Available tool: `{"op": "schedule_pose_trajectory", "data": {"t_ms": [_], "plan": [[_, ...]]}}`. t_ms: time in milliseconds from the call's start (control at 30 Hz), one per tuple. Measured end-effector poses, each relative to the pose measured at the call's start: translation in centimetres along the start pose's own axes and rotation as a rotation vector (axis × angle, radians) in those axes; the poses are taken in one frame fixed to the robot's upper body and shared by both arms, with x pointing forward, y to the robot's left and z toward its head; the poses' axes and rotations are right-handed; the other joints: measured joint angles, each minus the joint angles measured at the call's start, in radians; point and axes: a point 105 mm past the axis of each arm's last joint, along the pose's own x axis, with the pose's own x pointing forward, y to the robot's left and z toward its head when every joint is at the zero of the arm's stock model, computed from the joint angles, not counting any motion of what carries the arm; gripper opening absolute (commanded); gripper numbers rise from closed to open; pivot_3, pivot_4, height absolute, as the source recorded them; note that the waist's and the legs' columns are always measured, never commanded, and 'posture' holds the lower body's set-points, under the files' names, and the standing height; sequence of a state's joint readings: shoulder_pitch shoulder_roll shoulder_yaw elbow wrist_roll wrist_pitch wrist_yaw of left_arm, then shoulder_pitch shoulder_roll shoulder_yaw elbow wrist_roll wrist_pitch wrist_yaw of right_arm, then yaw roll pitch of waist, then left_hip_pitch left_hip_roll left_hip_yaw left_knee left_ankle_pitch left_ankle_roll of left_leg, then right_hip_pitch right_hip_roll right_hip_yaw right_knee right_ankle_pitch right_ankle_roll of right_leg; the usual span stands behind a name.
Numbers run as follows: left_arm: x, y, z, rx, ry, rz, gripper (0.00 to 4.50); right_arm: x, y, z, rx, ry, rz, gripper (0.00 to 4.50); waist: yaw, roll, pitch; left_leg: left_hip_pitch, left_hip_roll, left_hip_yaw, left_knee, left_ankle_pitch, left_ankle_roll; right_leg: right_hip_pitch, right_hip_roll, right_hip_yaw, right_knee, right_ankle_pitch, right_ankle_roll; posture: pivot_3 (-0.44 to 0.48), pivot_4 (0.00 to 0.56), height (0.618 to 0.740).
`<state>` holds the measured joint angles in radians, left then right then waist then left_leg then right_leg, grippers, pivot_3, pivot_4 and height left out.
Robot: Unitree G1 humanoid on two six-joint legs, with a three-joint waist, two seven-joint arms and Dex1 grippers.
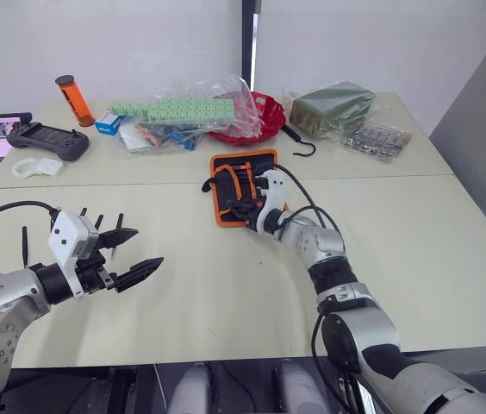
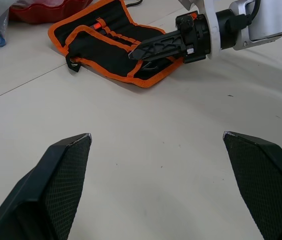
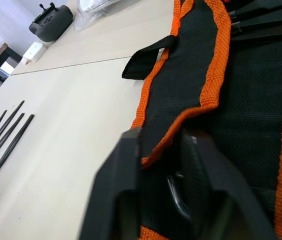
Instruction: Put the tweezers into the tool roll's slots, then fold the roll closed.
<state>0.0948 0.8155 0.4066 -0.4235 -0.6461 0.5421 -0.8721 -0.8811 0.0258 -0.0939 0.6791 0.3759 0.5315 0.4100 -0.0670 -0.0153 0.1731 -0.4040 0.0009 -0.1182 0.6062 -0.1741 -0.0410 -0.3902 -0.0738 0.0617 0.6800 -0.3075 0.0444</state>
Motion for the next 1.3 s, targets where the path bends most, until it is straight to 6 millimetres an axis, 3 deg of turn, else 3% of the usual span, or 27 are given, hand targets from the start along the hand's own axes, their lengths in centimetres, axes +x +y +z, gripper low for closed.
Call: {"op": "schedule_pose_trajectory", "data": {"t_ms": [300, 500, 600, 833, 1133, 1300], "plan": [[0.3, -0.1, 0.0, 0.034, -0.011, 0.002, 4.5, -0.5, -0.3, 0.8, -0.09, 0.017, 0.028, 0.04, -0.001, 0.0, 0.0, 0.0, 0.0, 0.0, 0.0, 0.0, 0.0, 0.0, 0.0, 0.0, 0.0, 0.0, 0.0, 0.0, 0.15, 0.74], [0.7, 0.3, -0.2, 0.074, -0.017, 0.015, 4.5, -0.9, 3.0, -0.3, -0.541, 0.192, 0.224, 0.04, -0.002, 0.0, 0.0, 0.0, 0.0, 0.0, 0.0, 0.0, 0.0, -0.001, 0.0, 0.0, 0.0, 0.0, 0.0, 0.0, 0.15, 0.74], [0.9, 0.1, -0.3, 0.089, -0.022, 0.002, 4.5, -1.5, 3.3, -0.9, -0.747, 0.278, 0.289, 0.04, 0.001, 0.0, 0.0, -0.001, 0.0, 0.001, 0.0, 0.0, 0.0, -0.001, -0.001, 0.0, -0.001, 0.0, 0.0, 0.0, 0.15, 0.74], [1.5, -0.2, -0.4, 0.102, -0.03, -0.02, 4.5, -3.6, 4.9, -0.4, -1.015, 0.374, 0.424, 0.04, 0.001, 0.0, 0.0, -0.001, 0.0, 0.001, 0.0, 0.0, 0.0, -0.001, -0.001, 0.0, -0.001, 0.0, 0.0, 0.0, 0.15, 0.74], [1.7, -0.1, -0.8, 0.095, -0.025, -0.025, 4.5, -6.2, 5.6, -1.8, -1.091, 0.501, 0.495, 0.04, 0.001, -0.001, 0.0, -0.001, 0.0, 0.001, 0.0, 0.0, 0.0, -0.001, -0.001, 0.0, -0.001, 0.0, 0.0, 0.0, 0.15, 0.74], [2.1, 0.1, -0.8, 0.101, -0.023, -0.029, 4.5, -6.4, 6.4, -4.5, -1.084, 0.563, 0.547, 0.04, 0.001, -0.001, 0.001, -0.001, 0.0, 0.001, 0.0, 0.0, 0.0, -0.001, -0.001, 0.0, -0.001, 0.0, 0.0, 0.0, 0.15, 0.74]]}}
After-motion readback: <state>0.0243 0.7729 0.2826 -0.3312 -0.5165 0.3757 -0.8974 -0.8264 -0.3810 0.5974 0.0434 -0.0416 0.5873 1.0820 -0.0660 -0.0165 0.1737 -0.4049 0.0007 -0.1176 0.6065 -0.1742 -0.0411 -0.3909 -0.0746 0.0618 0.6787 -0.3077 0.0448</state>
